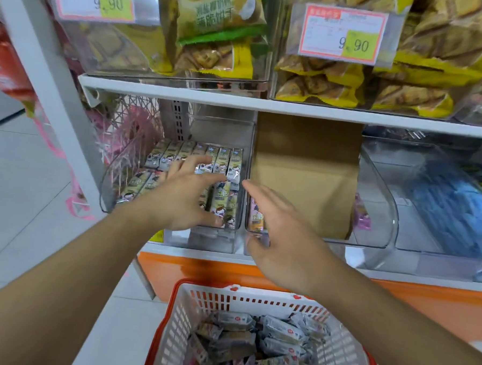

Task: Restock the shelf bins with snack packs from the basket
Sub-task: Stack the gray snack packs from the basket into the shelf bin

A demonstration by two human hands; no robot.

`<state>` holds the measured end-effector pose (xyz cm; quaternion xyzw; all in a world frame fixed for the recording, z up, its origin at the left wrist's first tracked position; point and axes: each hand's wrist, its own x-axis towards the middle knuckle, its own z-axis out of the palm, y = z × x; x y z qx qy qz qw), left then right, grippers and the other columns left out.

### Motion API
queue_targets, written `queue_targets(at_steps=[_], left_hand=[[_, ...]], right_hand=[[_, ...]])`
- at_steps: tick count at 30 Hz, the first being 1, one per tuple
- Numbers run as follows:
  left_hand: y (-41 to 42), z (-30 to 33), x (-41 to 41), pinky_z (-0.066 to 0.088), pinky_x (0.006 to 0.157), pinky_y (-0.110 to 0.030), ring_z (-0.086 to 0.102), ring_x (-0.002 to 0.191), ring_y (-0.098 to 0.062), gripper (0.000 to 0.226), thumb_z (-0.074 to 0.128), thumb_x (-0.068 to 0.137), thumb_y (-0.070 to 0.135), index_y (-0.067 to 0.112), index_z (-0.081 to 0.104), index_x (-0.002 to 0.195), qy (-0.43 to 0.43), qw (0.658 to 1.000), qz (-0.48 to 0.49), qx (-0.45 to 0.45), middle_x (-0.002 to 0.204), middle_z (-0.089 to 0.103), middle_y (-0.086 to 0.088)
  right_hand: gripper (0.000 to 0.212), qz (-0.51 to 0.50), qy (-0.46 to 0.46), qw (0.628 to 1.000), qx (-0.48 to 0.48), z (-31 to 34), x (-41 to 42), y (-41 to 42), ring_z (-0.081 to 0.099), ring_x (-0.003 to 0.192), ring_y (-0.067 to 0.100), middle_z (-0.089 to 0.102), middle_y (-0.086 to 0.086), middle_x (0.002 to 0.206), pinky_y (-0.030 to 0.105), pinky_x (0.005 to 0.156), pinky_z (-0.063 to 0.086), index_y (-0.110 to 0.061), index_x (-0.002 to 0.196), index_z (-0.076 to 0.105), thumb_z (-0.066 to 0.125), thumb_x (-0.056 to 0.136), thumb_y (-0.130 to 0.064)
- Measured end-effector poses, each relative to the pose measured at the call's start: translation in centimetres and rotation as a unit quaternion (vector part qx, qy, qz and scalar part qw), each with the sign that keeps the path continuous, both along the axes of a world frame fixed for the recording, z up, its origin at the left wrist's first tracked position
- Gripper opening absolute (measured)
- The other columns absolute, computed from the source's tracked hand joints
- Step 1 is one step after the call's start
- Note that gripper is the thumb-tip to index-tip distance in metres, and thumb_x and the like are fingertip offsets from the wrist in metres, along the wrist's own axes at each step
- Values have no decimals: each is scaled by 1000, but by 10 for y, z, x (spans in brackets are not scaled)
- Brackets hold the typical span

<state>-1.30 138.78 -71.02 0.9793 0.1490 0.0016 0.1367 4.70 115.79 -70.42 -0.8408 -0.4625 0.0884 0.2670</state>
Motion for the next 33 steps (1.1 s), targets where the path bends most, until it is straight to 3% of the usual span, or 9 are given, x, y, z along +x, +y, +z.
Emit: queue_targets(at_steps=[5, 14, 24, 28, 33], left_hand=[[7, -4, 2, 15, 119, -56, 9, 147, -28, 93, 82, 75, 62, 49, 35, 154, 41, 999, 16, -8, 161, 4, 18], [6, -3, 0, 9, 122, -51, -2, 153, -24, 94, 74, 83, 62, 53, 19, 158, 85, 995, 29, -42, 165, -4, 19], [9, 2, -7, 12, 125, -54, -3, 155, -22, 97, 76, 83, 57, 52, 17, 159, 80, 990, 38, -105, 165, -3, 23], [3, 11, -22, 14, 126, -52, 4, 155, -21, 86, 75, 87, 53, 49, 26, 158, 5, 990, 44, -137, 163, 7, 23], [-37, 12, -63, 25, 110, -24, 35, 136, -11, 48, 73, 92, 36, 33, 59, 138, -201, 970, 47, -126, 140, 45, 10]], right_hand=[[83, 9, 5, 1000, 0, -4, 1, -1, 5, 156, -5, 11, -26, 171, 12, 120, 6, -37, 167, 10, 60, 102, -23], [87, 9, 19, 1000, -4, -4, -3, 0, 2, 156, -6, 7, -29, 170, 14, 122, 6, -38, 167, 7, 60, 100, -20], [88, 3, 23, 1000, 4, -4, -7, -2, 4, 157, -4, 8, -29, 170, 21, 127, 11, -39, 167, 7, 62, 100, -22], [86, -1, 27, 999, 19, 0, -9, -5, 14, 154, -4, 18, -24, 169, 13, 120, 14, -35, 167, 14, 65, 99, -22], [60, -33, 24, 996, 83, 1, -22, -17, 41, 136, 0, 45, -16, 149, 10, 106, 30, -29, 151, 45, 64, 95, -13]])
